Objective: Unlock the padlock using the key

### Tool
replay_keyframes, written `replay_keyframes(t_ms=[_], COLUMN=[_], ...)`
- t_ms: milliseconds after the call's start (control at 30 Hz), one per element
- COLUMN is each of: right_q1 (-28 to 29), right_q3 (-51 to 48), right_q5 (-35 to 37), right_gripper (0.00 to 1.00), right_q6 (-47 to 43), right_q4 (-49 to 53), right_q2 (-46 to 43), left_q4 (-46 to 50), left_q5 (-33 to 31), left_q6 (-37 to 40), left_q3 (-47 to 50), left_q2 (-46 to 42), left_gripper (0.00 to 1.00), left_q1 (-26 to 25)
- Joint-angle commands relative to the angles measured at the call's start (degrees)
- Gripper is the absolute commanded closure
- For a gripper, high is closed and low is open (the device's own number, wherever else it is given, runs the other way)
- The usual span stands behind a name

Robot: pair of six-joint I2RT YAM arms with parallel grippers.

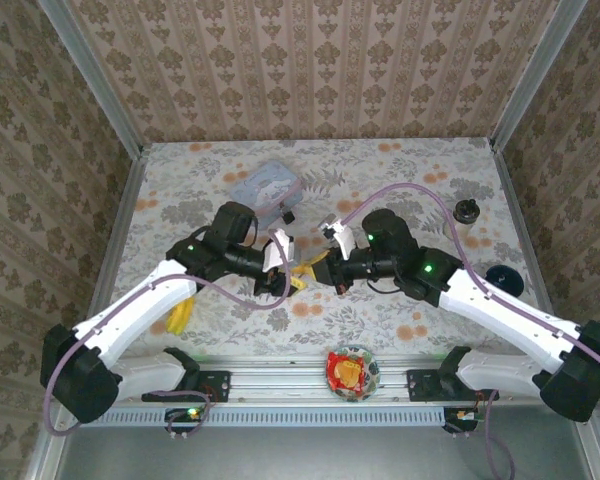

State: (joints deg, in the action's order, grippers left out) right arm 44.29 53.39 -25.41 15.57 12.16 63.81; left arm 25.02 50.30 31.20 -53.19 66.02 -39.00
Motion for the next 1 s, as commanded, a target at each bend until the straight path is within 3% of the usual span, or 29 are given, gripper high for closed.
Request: replay_keyframes(t_ms=[0, 267, 467, 600, 833, 967], right_q1=[-1.0, -4.5, -7.8, -8.4, -8.5, -8.5], right_q3=[-3.4, -11.5, -15.5, -16.3, -16.0, -16.4], right_q5=[5.4, 9.6, 9.4, 8.9, 6.9, 6.2], right_gripper=[1.00, 1.00, 1.00, 1.00, 1.00, 1.00], right_q6=[3.6, 17.4, 28.3, 31.6, 34.9, 35.8], right_q4=[-5.0, -19.2, -30.1, -34.8, -39.8, -41.4], right_q2=[-3.8, -9.3, -10.4, -10.1, -8.3, -8.0], left_q4=[-9.3, -38.6, -42.6, -47.9, -54.9, -63.9], left_q5=[0.2, -9.6, -18.9, -15.0, -5.8, -1.9], left_q6=[-6.8, -32.6, -51.8, -56.7, -59.1, -63.0], left_q3=[2.6, 12.5, 12.5, 12.9, 10.7, 11.3], left_q2=[-4.4, -11.6, -9.8, -7.1, -1.5, 0.5], left_gripper=[0.52, 0.44, 0.46, 0.47, 0.56, 0.58], left_q1=[0.2, 0.2, 1.1, 1.4, 1.4, 1.4])
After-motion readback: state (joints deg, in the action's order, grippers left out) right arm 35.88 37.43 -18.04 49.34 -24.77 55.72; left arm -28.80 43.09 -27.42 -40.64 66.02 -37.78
